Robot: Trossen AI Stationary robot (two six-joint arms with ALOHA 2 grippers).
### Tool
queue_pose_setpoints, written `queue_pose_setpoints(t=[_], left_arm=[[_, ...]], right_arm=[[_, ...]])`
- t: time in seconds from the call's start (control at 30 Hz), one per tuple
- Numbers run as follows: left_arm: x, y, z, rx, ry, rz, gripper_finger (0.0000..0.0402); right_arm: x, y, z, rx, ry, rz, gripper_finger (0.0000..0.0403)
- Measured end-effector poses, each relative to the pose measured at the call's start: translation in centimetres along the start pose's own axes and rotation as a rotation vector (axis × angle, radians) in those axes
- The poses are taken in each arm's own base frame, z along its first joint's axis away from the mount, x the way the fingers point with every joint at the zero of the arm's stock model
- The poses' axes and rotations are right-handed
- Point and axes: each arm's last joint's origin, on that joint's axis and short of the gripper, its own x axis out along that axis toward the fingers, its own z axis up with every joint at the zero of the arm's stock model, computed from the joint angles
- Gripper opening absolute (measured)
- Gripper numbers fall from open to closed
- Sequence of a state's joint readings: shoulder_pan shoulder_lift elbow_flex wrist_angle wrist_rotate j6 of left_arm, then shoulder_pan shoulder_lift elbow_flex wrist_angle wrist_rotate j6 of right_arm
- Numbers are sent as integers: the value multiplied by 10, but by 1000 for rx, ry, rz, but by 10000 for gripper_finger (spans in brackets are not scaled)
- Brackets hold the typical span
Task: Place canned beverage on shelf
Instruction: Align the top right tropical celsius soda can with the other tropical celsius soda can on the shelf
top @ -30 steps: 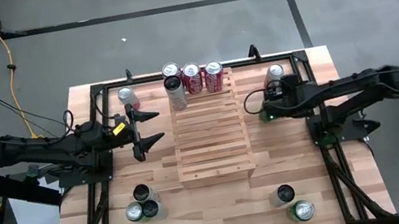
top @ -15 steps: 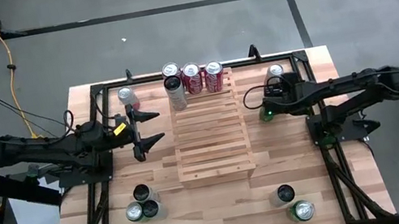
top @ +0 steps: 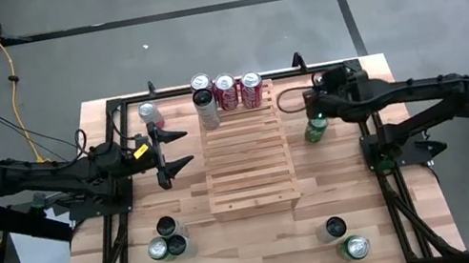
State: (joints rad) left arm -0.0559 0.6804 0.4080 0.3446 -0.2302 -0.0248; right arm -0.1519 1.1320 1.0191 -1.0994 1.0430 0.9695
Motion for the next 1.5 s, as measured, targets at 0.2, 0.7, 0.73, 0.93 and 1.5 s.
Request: queue_pose_setpoints(t=[0.2,0.7,0.73,0.93,1.5], left_arm=[[0,0,0,-15,3,0,335],[0,0,1,-3,-12,0,335],[0,0,1,-3,-13,0,335],[0,0,1,-1,-11,0,335],[0,0,-1,-15,7,1,335]], right_arm=[[-44,4,46,-95,-73,216,239],[-108,86,45,-234,-270,718,239],[-108,92,44,-243,-274,726,239],[-102,128,46,-310,-253,763,239],[-99,149,53,-375,-166,819,239]])
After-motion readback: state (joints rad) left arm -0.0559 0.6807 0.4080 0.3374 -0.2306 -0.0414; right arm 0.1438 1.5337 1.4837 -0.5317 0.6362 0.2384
